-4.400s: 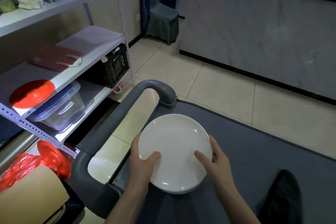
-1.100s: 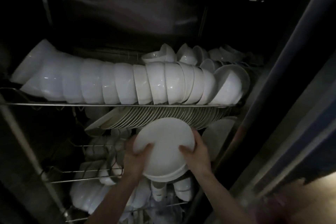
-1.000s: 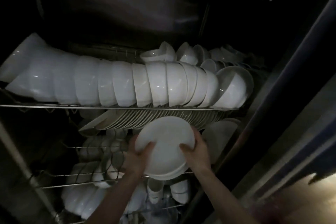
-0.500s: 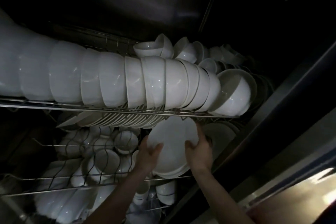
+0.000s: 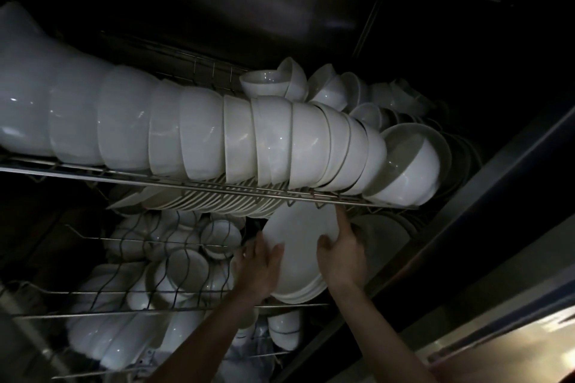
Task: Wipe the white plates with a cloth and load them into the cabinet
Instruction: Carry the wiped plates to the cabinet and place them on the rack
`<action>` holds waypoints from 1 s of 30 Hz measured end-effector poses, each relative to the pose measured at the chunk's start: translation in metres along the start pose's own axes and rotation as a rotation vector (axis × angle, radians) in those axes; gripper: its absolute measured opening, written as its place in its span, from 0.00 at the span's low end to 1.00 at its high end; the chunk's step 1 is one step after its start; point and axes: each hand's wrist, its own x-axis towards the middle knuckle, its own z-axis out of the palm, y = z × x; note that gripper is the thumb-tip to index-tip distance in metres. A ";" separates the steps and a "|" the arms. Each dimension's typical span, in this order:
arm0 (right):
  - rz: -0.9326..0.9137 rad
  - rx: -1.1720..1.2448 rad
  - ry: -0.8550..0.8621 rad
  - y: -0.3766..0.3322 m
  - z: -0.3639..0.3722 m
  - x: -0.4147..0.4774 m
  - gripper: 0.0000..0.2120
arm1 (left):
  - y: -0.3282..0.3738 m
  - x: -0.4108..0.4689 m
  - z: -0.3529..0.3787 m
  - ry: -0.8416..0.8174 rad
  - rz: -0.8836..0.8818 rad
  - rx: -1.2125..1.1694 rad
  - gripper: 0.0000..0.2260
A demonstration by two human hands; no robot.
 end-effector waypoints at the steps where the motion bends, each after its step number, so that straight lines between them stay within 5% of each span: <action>1: 0.011 -0.018 0.000 -0.002 0.002 -0.001 0.33 | 0.000 0.000 -0.001 0.040 0.016 0.018 0.27; 17: -0.103 -0.180 0.023 0.009 0.029 -0.015 0.35 | -0.040 0.003 -0.021 -0.123 -0.051 0.207 0.30; 30: -0.148 0.038 -0.092 0.027 0.022 -0.011 0.38 | -0.043 -0.007 -0.032 -0.106 0.006 -0.231 0.29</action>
